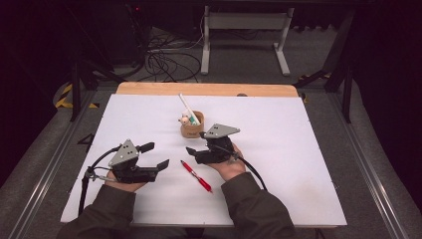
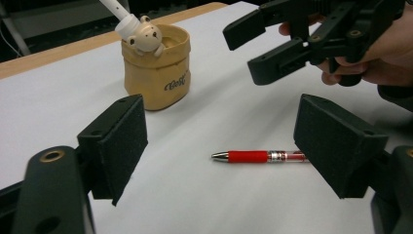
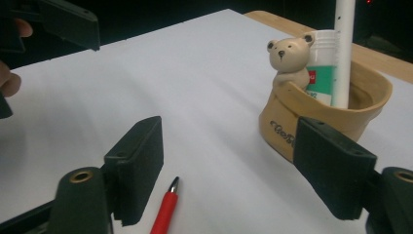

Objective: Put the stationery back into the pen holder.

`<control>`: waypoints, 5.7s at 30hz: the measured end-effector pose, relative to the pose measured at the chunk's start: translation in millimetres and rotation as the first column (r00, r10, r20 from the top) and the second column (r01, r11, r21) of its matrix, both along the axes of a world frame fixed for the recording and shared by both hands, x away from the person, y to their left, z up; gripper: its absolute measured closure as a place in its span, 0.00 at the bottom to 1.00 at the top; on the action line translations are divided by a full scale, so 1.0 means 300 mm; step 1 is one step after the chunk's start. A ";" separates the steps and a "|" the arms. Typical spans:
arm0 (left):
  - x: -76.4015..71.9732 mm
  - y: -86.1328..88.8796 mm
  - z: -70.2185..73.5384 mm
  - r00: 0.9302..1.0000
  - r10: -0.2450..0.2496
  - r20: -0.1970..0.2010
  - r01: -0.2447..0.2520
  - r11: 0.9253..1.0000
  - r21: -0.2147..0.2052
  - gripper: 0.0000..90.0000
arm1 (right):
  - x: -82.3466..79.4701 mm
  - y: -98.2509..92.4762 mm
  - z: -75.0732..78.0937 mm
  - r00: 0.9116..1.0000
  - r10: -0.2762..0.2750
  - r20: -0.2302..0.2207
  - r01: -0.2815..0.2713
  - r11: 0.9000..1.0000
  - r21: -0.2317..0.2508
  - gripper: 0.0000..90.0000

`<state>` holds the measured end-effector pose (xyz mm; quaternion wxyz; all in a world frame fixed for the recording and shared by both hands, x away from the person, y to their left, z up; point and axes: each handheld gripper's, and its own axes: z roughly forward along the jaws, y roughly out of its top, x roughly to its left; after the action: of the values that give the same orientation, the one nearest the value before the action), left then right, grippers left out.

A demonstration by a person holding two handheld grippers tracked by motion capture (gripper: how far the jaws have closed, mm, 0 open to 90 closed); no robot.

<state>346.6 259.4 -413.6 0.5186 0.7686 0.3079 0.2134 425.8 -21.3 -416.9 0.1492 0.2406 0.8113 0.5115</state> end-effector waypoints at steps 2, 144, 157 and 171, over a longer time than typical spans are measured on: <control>0.002 0.004 0.001 1.000 0.005 0.001 -0.005 1.000 -0.005 0.20 | -0.006 0.001 0.002 1.000 0.001 -0.006 -0.001 1.000 -0.015 0.28; 0.007 0.006 -0.011 0.999 0.039 0.007 -0.039 0.999 0.028 0.15 | -0.067 0.185 -0.126 0.982 -0.070 -0.176 0.001 0.931 -0.365 0.89; 0.008 0.007 -0.010 0.999 0.038 0.009 -0.039 0.999 0.030 0.15 | -0.066 0.179 -0.129 0.983 -0.057 -0.173 -0.007 0.937 -0.349 0.90; 0.007 0.010 -0.009 0.999 0.039 0.012 -0.039 0.999 0.029 0.15 | -0.072 0.165 -0.100 0.988 -0.001 -0.154 -0.031 0.978 -0.206 0.90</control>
<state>348.7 262.3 -416.2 0.5050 0.7686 0.3166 0.2323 404.1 28.3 -447.1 0.1069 0.2564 0.8710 0.4052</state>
